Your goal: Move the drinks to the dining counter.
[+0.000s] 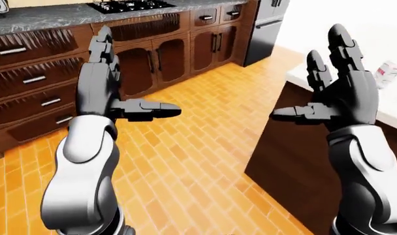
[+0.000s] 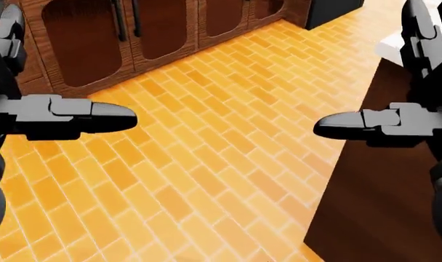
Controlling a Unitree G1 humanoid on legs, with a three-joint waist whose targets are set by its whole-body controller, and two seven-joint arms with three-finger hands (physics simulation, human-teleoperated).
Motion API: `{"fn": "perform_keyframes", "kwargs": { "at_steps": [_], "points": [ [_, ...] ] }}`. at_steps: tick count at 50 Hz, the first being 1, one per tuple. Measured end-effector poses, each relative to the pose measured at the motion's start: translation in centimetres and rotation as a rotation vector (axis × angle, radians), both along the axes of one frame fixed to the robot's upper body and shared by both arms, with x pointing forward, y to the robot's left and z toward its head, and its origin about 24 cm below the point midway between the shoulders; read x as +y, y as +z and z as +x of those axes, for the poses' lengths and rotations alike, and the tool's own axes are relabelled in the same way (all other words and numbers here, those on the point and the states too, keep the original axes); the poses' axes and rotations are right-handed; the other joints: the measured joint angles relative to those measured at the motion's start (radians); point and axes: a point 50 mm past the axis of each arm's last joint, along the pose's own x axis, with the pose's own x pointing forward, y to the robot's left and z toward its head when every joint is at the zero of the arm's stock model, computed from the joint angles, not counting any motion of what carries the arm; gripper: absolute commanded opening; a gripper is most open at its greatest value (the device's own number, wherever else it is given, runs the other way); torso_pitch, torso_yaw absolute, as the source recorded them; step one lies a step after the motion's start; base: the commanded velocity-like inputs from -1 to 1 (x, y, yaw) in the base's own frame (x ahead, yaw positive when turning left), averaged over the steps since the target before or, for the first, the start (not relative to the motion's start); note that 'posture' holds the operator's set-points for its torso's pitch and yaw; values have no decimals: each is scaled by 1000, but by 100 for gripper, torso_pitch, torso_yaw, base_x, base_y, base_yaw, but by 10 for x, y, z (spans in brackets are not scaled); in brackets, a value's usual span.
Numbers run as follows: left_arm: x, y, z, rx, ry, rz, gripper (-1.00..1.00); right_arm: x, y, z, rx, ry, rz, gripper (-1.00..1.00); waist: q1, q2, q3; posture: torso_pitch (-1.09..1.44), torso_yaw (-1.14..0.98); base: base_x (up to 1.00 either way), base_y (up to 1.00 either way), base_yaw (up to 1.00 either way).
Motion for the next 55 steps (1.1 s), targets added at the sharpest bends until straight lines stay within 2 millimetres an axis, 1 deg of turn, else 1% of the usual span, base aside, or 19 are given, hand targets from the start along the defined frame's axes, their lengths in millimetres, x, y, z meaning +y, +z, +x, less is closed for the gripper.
{"fn": "perform_keyframes", "kwargs": {
  "at_steps": [4, 6, 7, 9, 11, 16, 19, 21, 23, 25, 31, 34, 36, 38, 46, 48, 50, 51, 55],
  "points": [
    [0, -2, 1, 9, 1, 1, 100, 2, 0, 0, 0, 10, -3, 100, -10, -40, 5, 0, 0, 0, 0, 100],
    [-1, 0, 1, 0, -6, 2, 100, 1, 2, -1, -7, 6, -8, 100, -20, -69, -11, 0, 0, 0, 0, 100],
    [-4, -2, 1, 7, -20, 2, 100, -2, 1, -1, -6, -6, -7, 100, -27, -57, -10, 0, 0, 0, 0, 100],
    [-7, -6, 1, 24, -38, 11, 100, -4, -2, -1, 10, -22, 1, 100, -20, -54, -7, 0, 0, 0, 0, 100],
    [-7, -7, 2, 29, -42, 12, 100, -5, -3, 0, 18, -26, 0, 100, -18, -37, -13, 0, 0, 0, 0, 100],
    [-7, -1, 0, -5, -39, 12, 100, -4, -1, -1, 8, -21, -2, 100, -31, 38, -6, 0, 0, 0, 0, 100],
    [-8, 1, 0, -13, -41, 13, 100, -4, 0, -1, 0, -20, 2, 100, -27, 90, -18, 0, 0, 0, 0, 100],
    [-5, -4, 2, 15, -23, 9, 100, 0, -3, 1, 14, 3, 7, 100, -6, 81, -10, 0, 0, 0, 0, 100],
    [-1, -8, 2, 35, -2, 4, 100, 3, -5, 1, 28, 25, 3, 100, 11, 73, -16, 0, 0, 0, 0, 100],
    [-2, -7, 2, 32, -2, 4, 100, 3, -6, 1, 32, 25, 3, 100, 15, 46, -19, 0, 0, 0, 0, 100],
    [-2, -2, -1, 2, -9, 6, 100, 1, 0, -2, -7, 9, -4, 100, -10, -19, 3, 0, 0, 0, 0, 100],
    [-4, 0, -1, -4, -16, 6, 100, 1, 2, -3, -16, 7, -8, 100, -22, -69, -12, 0, 0, 0, 0, 100],
    [-7, -5, 0, 19, -36, 7, 100, -3, -2, -3, 1, -9, -2, 100, -24, -65, 4, 0, 0, 0, 0, 100],
    [-8, -8, 1, 37, -45, 8, 100, -4, -6, -2, 19, -17, 0, 100, -14, -60, -2, 0, 0, 0, 0, 100],
    [-8, -4, -1, -1, -46, 10, 100, -5, -8, 0, 22, -16, 10, 100, -34, 59, -15, 0, 0, 3, 0, 83],
    [-4, -4, -2, 0, -23, 6, 100, 0, -9, 2, 35, 4, -7, 100, -36, 98, -21, 0, 0, 52, 0, 0],
    [0, -6, -1, 12, -5, 5, 100, 3, -10, 1, 40, 20, -8, 100, -37, 75, 4, 0, 0, 89, 0, 0],
    [2, -7, -1, 20, 6, 2, 100, 5, -11, 1, 39, 29, -12, 100, -37, 68, 8, 0, 0, 100, 0, 0],
    [-1, -6, -1, 15, -4, 6, 100, 0, -3, -2, -3, 10, -14, 100, -36, 52, -11, 0, 0, 100, 0, 0]
  ]
}}
